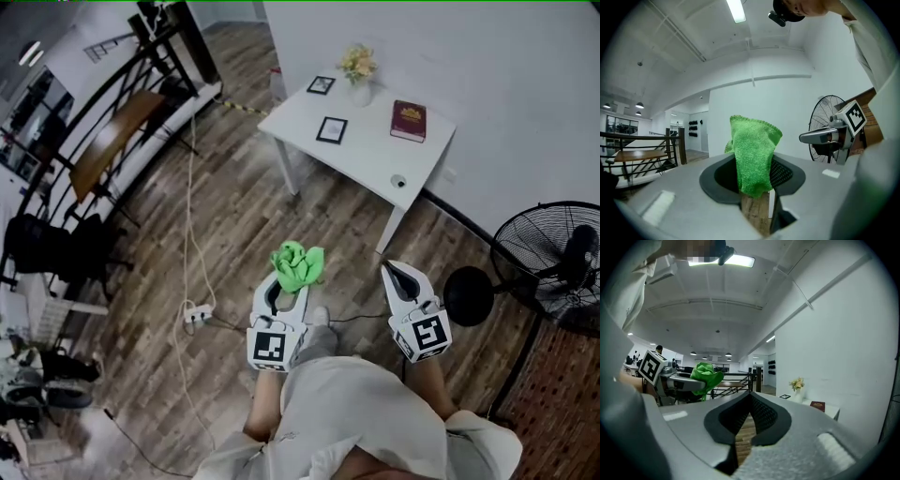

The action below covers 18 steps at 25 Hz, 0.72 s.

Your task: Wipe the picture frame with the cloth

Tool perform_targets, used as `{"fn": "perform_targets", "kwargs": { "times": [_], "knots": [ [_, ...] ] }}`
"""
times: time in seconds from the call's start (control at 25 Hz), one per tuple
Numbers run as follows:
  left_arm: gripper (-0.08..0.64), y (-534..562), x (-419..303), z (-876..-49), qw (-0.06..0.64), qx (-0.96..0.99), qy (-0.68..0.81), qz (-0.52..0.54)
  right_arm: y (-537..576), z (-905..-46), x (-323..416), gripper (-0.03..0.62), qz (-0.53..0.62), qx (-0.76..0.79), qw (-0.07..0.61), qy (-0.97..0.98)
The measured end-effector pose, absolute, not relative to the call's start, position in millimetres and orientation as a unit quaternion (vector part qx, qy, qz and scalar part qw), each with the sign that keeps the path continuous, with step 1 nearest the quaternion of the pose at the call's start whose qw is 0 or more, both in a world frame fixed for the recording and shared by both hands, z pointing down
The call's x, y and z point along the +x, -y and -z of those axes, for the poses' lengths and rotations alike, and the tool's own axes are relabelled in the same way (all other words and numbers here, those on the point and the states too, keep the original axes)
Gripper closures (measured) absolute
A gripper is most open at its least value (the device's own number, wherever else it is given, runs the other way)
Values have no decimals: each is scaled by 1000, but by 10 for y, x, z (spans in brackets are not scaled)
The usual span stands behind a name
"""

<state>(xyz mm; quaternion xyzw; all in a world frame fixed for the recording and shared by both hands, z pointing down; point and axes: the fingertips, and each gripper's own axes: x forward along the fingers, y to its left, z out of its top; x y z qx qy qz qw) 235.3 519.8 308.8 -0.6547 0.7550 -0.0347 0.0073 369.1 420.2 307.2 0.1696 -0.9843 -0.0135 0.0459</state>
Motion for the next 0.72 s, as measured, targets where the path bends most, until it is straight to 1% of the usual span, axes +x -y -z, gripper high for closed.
{"fn": "perform_targets", "kwargs": {
  "times": [0.4, 0.72],
  "knots": [
    [393, -4688, 1343, -3100, 3, -670, -741, 28, -3755, -3101, 2705, 588, 9, 188, 62, 980],
    [393, -4450, 774, -3109, 6, -681, -732, 20, -3592, -3155, 2103, 588, 5, 196, 67, 978]
  ]
}}
